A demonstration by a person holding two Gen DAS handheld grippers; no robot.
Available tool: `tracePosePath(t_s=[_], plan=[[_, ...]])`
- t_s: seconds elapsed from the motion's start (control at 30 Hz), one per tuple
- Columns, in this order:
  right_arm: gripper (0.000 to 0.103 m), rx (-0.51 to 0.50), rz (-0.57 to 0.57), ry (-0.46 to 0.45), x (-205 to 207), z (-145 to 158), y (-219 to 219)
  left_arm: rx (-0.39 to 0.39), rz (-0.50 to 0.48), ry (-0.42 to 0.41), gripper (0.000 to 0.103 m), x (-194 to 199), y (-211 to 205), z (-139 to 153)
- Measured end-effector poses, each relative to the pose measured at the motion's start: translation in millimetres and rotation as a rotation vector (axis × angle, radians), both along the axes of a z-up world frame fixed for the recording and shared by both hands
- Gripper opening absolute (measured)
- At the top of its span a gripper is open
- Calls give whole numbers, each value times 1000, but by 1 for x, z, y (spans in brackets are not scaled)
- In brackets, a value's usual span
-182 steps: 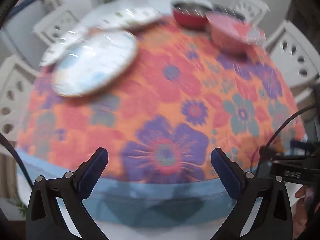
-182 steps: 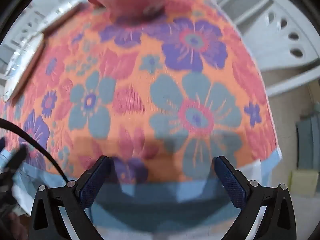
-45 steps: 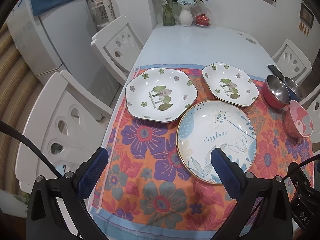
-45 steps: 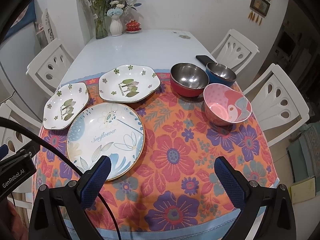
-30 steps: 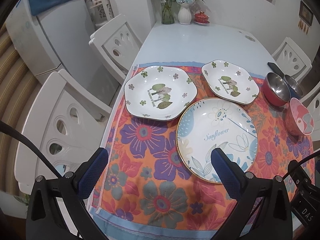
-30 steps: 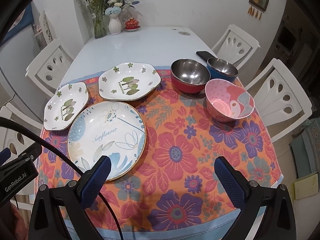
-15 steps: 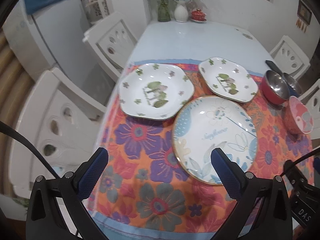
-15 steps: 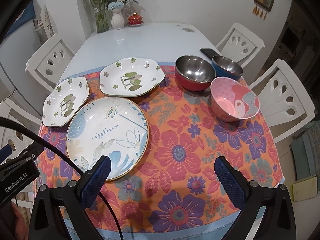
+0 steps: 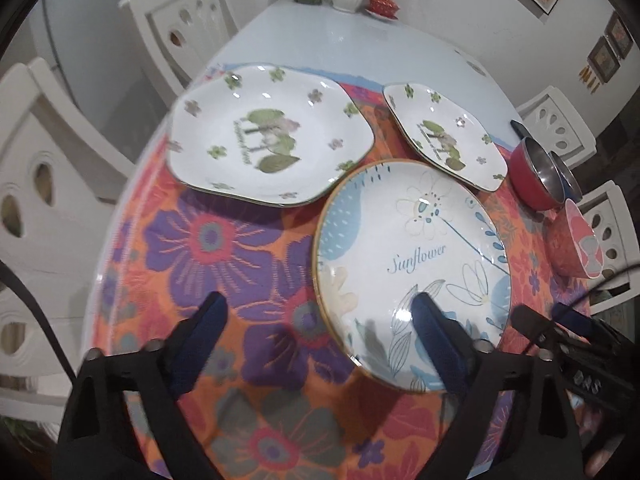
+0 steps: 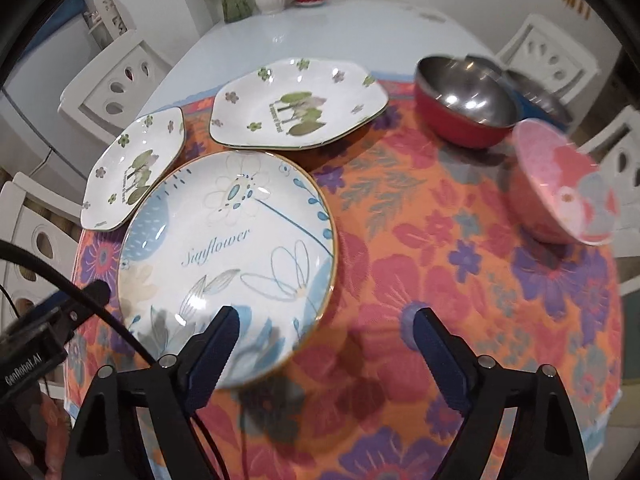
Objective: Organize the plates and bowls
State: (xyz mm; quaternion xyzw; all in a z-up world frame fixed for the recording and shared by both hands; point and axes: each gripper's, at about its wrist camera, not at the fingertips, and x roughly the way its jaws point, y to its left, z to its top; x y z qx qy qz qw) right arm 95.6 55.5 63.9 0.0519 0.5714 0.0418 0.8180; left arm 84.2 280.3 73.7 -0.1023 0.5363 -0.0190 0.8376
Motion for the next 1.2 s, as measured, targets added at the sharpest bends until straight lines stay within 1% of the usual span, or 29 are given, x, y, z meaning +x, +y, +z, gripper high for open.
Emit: tracePosePath(t_s=[0.03, 0.07, 0.13, 0.2, 0.27, 0.3, 0.33, 0.4, 0.43, 0.47, 0.53, 0.63, 0.73, 0.87, 0.93, 1.07, 1.2], plan=[[78, 19, -4, 16, 5, -6, -2, -4, -6, 12, 76, 3, -1, -5], [76, 40, -13, 38, 13, -14, -5, -2, -10, 25, 71, 6, -3, -10], [66, 71, -25, 59, 23, -24, -11, -6, -15, 41, 66, 11, -3, -18], [63, 96, -29, 75, 31, -31, -16, -14, -10, 53, 62, 15, -2, -24], [61, 121, -30, 80, 37, -36, -20, -22, -5, 62, 56, 18, -1, -30], [59, 131, -29, 83, 40, -38, -21, -24, -3, 65, 55, 19, -2, -33], [56, 140, -27, 84, 41, -40, -22, -29, 0, 70, 51, 21, -1, -36], [54, 148, -25, 90, 46, -42, -23, -50, 1, 77, 43, 25, -1, -40], [51, 155, -22, 92, 48, -44, -23, -71, 1, 78, 36, 26, 0, -43], [50, 164, -15, 91, 50, -44, -22, -93, 2, 70, 33, 27, 1, -44], [40, 165, 5, 84, 55, -46, -18, -120, 2, 62, 30, 28, 2, -45], [33, 167, 41, 78, 61, -47, -13, -132, -16, 56, 30, 32, 2, -46], [29, 181, 86, 71, 65, -48, -6, -159, -41, 44, 30, 36, 0, -49], [29, 155, 129, 56, 66, -47, 1, -167, -62, 31, 29, 38, -3, -49], [29, 149, 145, 52, 65, -46, 2, -184, -63, 26, 29, 38, -1, -49], [30, 108, 180, 36, 55, -39, 11, -226, -8, 43, 29, 32, 8, -46], [30, 101, 202, 20, 37, -28, 19, -210, 3, 24, 29, 13, 13, -35]])
